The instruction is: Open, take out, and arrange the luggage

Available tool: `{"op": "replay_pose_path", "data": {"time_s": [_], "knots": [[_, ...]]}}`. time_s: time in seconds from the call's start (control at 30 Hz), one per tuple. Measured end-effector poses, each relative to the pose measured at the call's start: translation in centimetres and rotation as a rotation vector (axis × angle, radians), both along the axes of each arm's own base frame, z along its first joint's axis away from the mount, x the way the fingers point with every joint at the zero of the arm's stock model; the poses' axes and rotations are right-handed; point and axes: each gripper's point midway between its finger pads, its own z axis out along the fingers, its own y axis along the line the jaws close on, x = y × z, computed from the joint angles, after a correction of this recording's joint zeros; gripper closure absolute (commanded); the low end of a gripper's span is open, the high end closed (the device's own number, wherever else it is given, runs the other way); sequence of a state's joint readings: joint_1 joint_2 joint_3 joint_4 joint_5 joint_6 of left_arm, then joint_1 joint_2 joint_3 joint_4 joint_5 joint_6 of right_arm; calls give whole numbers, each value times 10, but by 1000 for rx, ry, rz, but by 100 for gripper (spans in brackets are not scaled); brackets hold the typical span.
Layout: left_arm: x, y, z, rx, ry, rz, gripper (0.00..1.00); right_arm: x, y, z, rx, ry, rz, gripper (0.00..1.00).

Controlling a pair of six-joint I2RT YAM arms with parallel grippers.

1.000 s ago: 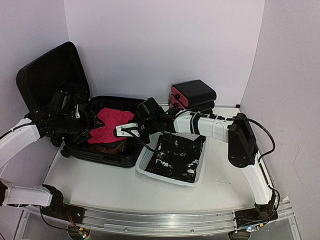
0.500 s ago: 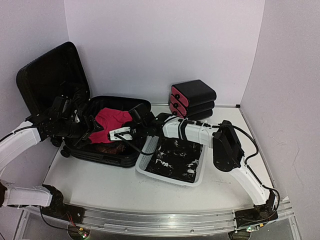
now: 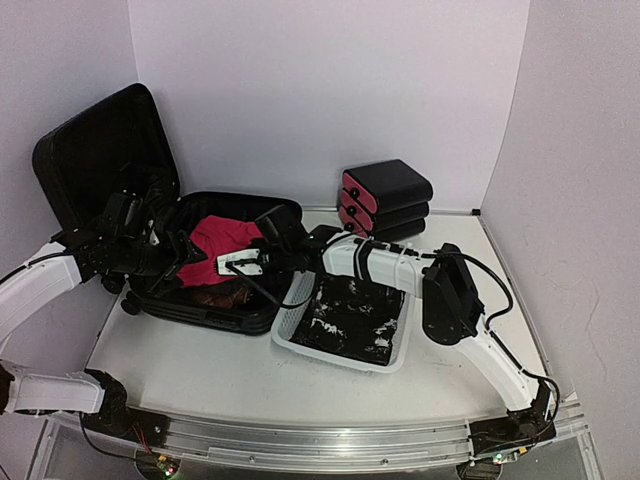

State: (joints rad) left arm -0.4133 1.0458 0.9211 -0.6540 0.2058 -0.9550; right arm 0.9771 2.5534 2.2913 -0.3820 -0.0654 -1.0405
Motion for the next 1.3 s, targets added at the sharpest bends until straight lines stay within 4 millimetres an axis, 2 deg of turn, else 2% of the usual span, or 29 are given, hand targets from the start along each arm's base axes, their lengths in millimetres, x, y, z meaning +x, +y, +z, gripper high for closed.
{"op": "replay_pose_path", "data": {"time_s": [0.03,0.23,0.4,0.5,0.6,0.7,0.8,1.03,1.3], "knots": [[0,0,0,-2,2,3,17,1,0,-1,0,0,-4,100],[1,0,-3,-18,27,27,6,2,3,2,23,21,-26,100],[14,2,-19,-49,108,104,4,5,5,10,56,40,-60,100],[25,9,-29,-86,165,181,4,8,6,16,86,52,-81,100],[37,11,-32,-146,192,250,4,9,8,19,114,66,-98,100],[51,6,-33,-236,217,291,4,10,10,23,142,79,-115,100],[61,1,-43,-287,245,316,5,11,12,27,169,89,-127,100],[67,-2,-57,-344,296,369,5,14,16,34,219,106,-150,100],[79,-4,-79,-373,350,428,16,15,18,38,244,106,-155,100]]}}
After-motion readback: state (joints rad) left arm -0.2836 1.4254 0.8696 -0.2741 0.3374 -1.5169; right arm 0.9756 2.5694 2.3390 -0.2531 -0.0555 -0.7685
